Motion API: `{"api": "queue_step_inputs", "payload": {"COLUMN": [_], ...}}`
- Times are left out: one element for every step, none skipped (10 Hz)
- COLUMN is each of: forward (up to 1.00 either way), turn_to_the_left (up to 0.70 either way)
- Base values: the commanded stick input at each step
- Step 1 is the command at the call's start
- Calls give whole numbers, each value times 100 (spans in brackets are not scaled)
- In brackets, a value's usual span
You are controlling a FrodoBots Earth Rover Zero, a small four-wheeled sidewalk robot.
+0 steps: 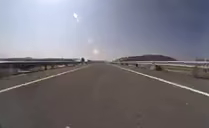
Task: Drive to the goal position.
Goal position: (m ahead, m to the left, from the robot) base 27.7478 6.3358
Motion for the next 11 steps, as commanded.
{"api": "queue_step_inputs", "payload": {"forward": [100,100,100,100,100,100,100,100,100,100,100], "turn_to_the_left": [0,0,0,0,0,0,0,0,0,0,0]}}
